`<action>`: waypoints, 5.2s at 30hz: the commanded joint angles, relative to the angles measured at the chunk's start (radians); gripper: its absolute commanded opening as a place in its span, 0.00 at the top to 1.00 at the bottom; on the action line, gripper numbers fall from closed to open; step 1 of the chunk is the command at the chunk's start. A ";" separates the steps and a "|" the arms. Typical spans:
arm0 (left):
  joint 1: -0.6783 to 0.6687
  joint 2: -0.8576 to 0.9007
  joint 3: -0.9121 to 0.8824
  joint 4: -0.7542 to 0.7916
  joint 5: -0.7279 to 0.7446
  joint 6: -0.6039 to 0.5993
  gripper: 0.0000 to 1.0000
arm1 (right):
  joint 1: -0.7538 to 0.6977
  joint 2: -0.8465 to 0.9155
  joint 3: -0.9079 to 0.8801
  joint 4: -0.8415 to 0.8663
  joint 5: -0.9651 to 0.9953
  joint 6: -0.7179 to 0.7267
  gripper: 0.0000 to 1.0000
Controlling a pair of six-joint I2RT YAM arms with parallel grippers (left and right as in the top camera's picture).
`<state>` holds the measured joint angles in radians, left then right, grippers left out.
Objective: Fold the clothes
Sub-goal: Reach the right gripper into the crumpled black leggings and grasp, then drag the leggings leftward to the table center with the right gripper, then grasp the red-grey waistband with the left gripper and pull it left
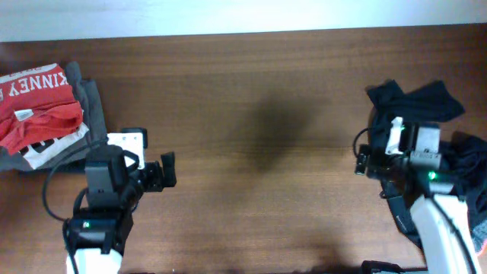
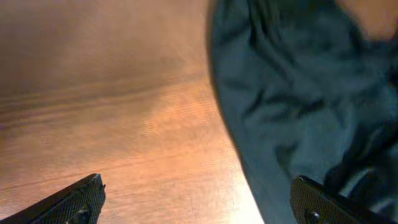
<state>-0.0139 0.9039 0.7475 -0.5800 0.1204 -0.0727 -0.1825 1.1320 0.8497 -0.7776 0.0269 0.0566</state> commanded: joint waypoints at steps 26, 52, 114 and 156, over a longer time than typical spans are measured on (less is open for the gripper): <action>-0.004 0.080 0.024 0.026 0.093 0.002 0.01 | -0.283 0.563 0.019 0.051 -0.035 0.012 0.64; -0.004 0.082 0.024 0.199 0.055 0.002 0.01 | 0.324 0.563 0.198 0.583 -0.690 0.230 0.93; -0.340 0.757 0.096 0.101 0.332 0.025 0.01 | -0.088 0.237 0.473 -0.389 -0.124 0.000 0.01; -0.062 0.803 0.555 -0.359 0.076 -0.051 0.01 | -0.088 0.238 0.473 -0.386 -0.123 -0.001 0.01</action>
<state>-0.0490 1.6981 1.3426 -0.9134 0.0742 -0.1116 -0.2668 1.3811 1.3037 -1.1637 -0.0944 0.0547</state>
